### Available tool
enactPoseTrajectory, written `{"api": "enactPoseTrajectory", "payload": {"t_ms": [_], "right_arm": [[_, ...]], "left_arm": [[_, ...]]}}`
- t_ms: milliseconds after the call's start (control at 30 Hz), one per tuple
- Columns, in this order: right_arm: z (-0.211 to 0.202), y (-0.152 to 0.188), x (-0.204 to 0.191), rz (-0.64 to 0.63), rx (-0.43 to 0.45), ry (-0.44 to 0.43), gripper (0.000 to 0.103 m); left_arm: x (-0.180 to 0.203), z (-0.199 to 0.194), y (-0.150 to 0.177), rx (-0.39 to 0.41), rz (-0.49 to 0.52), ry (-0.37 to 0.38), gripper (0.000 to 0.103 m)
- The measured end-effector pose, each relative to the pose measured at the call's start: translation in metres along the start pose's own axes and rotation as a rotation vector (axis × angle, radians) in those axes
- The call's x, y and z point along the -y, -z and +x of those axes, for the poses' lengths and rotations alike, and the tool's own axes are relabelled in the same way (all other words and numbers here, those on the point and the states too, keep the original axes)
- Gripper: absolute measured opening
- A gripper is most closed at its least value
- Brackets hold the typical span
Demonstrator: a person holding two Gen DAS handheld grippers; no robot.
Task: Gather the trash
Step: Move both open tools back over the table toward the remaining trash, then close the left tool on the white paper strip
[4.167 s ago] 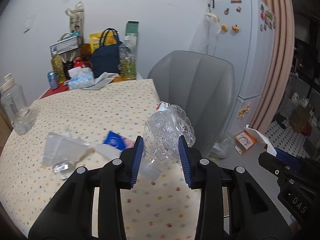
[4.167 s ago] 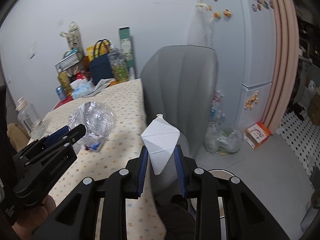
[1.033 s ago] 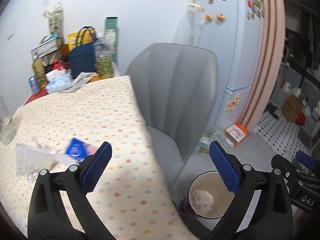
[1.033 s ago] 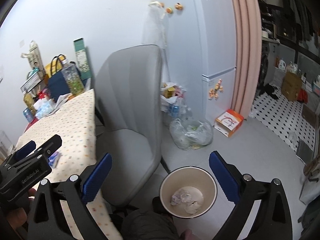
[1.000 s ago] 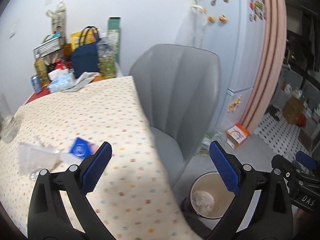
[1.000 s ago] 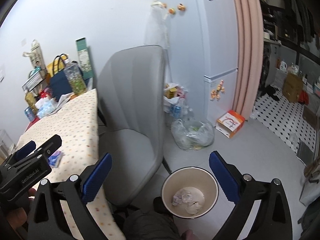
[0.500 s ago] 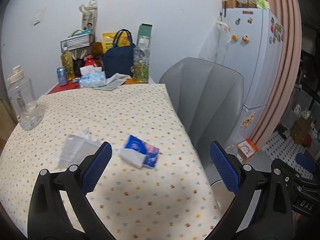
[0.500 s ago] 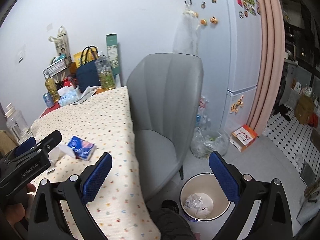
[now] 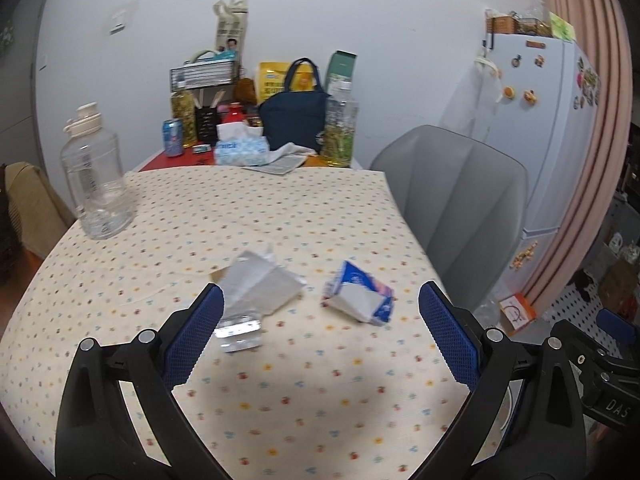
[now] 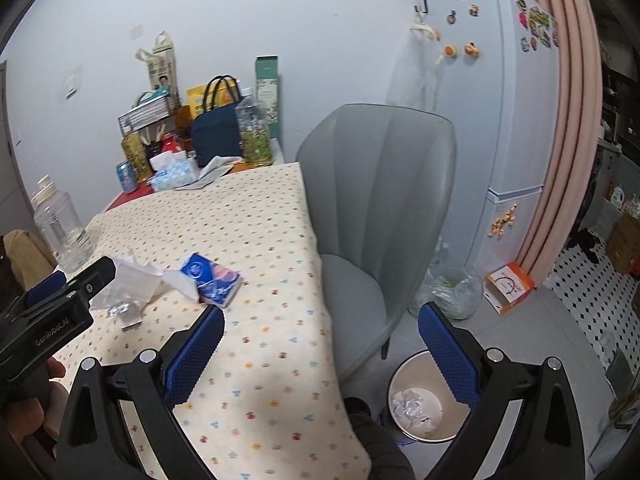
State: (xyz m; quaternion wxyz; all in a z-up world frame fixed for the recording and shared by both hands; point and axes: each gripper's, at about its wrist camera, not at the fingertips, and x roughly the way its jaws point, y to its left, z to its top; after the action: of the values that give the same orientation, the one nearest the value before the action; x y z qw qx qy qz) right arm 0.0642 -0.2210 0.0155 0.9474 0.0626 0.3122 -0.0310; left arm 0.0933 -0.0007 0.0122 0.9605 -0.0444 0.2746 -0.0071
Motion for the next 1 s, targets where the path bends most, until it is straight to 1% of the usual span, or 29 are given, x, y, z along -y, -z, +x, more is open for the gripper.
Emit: {"api": "enactPoseTrajectory", "payload": {"t_ms": [367, 533, 767, 933, 1000], "right_arm": [[0.018, 0.005, -0.035, -0.039, -0.028, -0.074, 0.095], [0.026, 0.009, -0.051, -0.057, -0.046, -0.1, 0.095], [0.034, 0.013, -0.068, -0.092, -0.063, -0.104, 0.095], [0.041, 0.015, -0.067, -0.079, -0.081, -0.103, 0.095], [0.044, 0.015, -0.064, -0.075, -0.085, -0.099, 0.095]], "left_arm": [[-0.044, 0.003, 0.014, -0.026, -0.043, -0.092, 0.097], [-0.063, 0.007, 0.022, -0.046, -0.062, -0.118, 0.097], [-0.084, 0.016, 0.031, -0.059, -0.104, -0.109, 0.097], [-0.086, 0.03, 0.03, -0.067, -0.106, -0.106, 0.096], [-0.085, 0.035, 0.028, -0.068, -0.107, -0.103, 0.094]]}}
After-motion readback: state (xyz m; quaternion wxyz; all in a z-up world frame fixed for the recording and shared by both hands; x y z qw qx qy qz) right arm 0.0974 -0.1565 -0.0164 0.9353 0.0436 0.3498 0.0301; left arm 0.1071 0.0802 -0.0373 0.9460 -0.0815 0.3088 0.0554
